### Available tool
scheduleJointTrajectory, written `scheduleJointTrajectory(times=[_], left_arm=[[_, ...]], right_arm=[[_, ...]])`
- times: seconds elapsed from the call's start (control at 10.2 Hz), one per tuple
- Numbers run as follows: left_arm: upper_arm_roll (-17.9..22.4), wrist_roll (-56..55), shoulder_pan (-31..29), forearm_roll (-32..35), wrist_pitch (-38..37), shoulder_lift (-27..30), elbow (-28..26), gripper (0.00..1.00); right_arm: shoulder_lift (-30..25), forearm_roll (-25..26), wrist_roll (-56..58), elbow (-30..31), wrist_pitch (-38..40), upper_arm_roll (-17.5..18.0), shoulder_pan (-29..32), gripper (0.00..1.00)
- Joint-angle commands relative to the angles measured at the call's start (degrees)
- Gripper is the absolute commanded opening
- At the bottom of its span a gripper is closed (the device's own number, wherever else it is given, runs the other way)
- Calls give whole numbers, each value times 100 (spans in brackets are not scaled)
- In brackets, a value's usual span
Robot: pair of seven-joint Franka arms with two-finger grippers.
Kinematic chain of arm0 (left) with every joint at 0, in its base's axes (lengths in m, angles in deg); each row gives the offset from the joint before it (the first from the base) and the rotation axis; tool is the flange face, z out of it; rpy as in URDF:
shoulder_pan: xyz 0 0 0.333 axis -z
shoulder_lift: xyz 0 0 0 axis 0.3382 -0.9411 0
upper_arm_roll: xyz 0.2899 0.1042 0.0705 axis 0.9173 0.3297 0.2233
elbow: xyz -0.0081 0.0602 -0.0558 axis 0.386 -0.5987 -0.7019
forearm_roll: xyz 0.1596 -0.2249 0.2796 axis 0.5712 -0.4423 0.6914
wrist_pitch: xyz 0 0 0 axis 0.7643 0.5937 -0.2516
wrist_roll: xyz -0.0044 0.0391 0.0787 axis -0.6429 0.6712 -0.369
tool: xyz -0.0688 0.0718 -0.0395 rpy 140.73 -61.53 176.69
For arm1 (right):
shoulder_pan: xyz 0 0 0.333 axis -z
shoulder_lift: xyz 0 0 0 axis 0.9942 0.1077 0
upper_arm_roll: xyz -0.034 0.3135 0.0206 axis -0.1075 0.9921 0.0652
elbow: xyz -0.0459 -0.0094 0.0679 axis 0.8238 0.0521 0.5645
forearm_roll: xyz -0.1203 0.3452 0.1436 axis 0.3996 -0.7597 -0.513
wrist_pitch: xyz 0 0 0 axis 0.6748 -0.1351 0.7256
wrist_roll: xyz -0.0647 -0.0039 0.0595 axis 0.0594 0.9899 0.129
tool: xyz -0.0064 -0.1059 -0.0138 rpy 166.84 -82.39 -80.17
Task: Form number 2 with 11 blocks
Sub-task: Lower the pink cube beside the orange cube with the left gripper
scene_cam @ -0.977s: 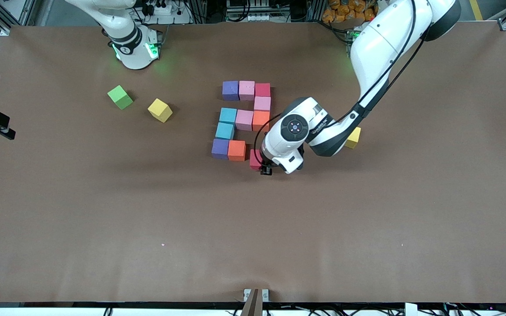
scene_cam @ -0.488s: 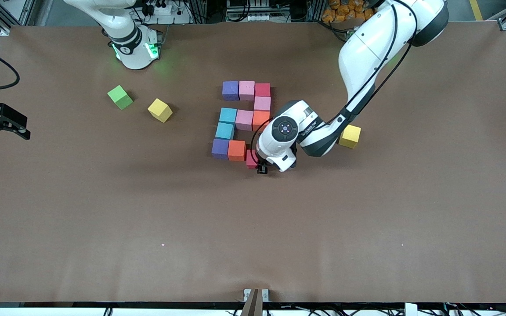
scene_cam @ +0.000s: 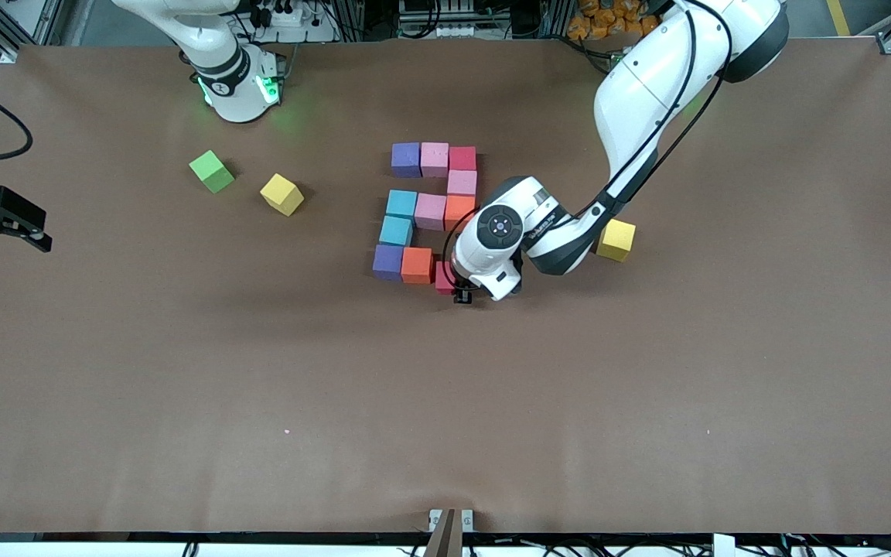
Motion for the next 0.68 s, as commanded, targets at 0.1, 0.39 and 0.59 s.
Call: scheduleJointTrajectory(times=[0.1,0.39,0.59], left_arm=[[-4,12,-15,290,415,291,-680,0],[-74,4,-15,290,416,300,-681,0],[-100,-5,-16,290,416,309,-681,0]], right_arm=[[-25,-97,-46,-26,-13,-17,46,100],[-43,-140,-28,-26,-13,-8,196,100],[-43,-132,-46,-26,-22,9,195,100]])
